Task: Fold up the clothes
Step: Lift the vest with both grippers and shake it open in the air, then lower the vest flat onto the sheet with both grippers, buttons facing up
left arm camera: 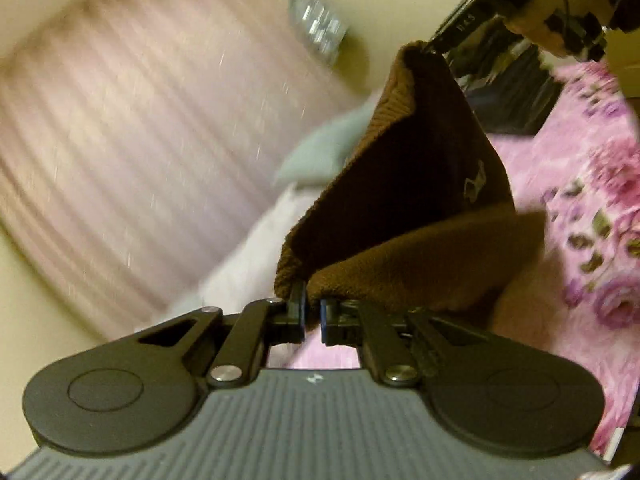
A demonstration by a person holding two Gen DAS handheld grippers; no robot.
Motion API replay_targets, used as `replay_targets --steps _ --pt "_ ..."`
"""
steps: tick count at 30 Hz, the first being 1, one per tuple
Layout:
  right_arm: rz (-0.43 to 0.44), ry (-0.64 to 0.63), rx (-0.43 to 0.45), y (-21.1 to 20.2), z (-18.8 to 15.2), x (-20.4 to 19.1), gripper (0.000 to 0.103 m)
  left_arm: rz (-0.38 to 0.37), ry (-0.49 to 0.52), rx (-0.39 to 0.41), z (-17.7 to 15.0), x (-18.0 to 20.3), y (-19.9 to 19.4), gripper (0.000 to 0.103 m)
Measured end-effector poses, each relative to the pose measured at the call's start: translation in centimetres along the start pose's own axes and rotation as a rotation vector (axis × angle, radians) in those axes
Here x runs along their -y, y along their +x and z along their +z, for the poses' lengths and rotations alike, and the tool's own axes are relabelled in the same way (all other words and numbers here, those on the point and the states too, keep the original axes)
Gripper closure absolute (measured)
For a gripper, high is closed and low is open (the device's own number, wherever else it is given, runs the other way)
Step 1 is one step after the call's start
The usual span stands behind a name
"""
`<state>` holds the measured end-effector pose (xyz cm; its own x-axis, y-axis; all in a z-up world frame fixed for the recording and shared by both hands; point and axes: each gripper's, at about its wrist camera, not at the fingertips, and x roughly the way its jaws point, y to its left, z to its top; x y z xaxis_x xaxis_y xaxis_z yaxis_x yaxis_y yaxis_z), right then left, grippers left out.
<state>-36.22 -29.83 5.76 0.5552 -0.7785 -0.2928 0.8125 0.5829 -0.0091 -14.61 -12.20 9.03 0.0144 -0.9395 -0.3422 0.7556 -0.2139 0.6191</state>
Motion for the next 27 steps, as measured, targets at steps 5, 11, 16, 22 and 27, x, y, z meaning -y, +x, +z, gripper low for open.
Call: replay_targets --steps 5,11,16,22,27 --pt "-0.134 0.032 0.093 -10.5 2.1 -4.1 0.099 -0.021 0.064 0.136 2.6 -1.0 -5.0 0.098" --pt "-0.212 0.06 0.164 -16.1 5.0 -4.2 0.099 -0.04 0.126 0.23 6.1 -3.8 -6.3 0.098" --pt "-0.229 0.066 0.132 -12.8 5.6 -0.3 0.099 -0.085 0.133 0.195 7.2 -4.4 0.7 0.098" --pt "-0.154 0.079 -0.082 3.3 0.9 8.3 0.099 -0.175 0.022 -0.053 1.9 -1.6 20.1 0.093" --pt "-0.123 0.062 -0.372 19.7 -8.4 14.0 0.036 -0.2 -0.207 -0.447 -6.7 3.5 36.5 0.071"
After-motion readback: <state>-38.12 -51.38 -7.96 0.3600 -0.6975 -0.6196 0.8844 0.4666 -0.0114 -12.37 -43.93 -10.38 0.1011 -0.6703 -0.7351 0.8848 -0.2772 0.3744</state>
